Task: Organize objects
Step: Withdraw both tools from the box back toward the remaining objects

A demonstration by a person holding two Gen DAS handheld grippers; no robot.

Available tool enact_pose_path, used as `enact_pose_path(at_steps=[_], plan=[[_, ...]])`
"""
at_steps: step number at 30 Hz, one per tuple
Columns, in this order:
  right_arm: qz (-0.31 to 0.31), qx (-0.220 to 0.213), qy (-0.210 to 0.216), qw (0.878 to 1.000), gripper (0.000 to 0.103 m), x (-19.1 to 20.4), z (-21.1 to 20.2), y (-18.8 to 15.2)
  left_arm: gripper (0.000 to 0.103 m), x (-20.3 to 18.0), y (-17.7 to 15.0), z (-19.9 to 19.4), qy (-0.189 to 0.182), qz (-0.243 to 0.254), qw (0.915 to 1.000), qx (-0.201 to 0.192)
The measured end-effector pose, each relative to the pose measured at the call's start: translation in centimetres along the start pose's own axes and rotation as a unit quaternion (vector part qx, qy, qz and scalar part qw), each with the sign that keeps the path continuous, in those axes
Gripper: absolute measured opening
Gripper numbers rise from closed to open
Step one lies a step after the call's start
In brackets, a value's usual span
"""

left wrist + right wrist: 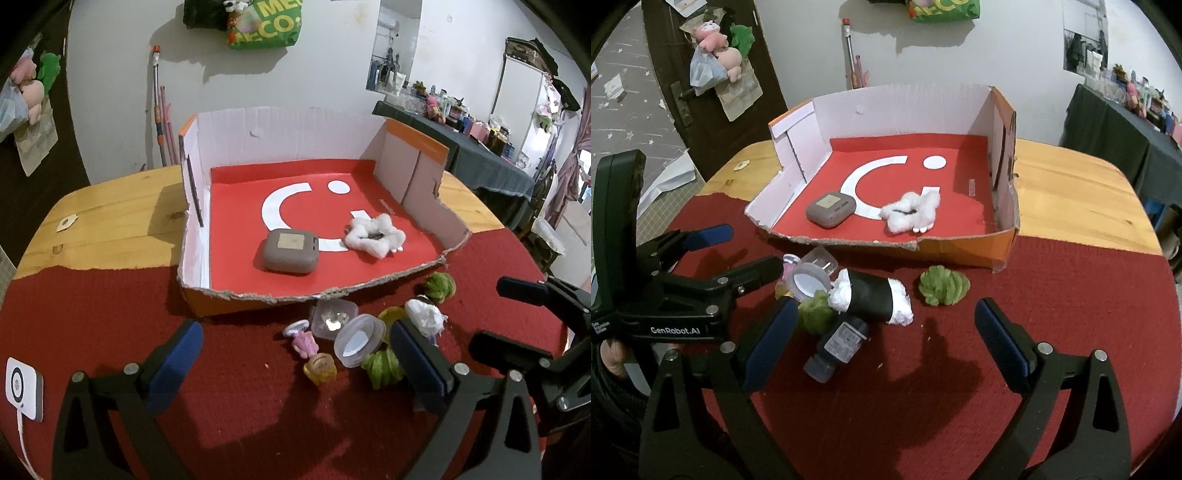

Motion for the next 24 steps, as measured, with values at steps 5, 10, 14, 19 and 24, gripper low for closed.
enact_pose_path(at_steps=[5,10,14,19,24], plan=[[0.002,0.003,0.001,1.000,0.098,0.2,0.0,-0.6,0.103,0.1,-0.6,0.0,0.001,-0.001,1.0000,0.003],[0.001,0.007,-0.001,1.000,0.098,0.4,0.2,-1.3,0.103,0.3,-1.3,0.0,0.000,-0.006,1.0000,0.008],[-0.001,0.012,-0.002,1.000,0.098,0.7,0.4,-1.9,0.103,0.5,-1.9,0.1,0.001,-0.008,0.9999,0.012],[-0.005,0.020,-0.003,1.000,0.098,1.0,0.8,-2.7,0.103,0.6,-2.6,0.4,0.002,-0.009,0.9998,0.018],[-0.010,0.026,-0.006,1.000,0.098,1.4,1.2,-3.4,0.103,0.8,-3.2,0.7,0.006,-0.009,0.9997,0.023]])
Point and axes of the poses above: each gripper's, at about its wrist camera, not at the fingertips, and z roughly the way its jaws point, x to its left, y to its top, the point moved 3 cm from there along z, roughly the way its jaws point, and after that the axes turned 6 degrees about y, right-handed, at the moved point
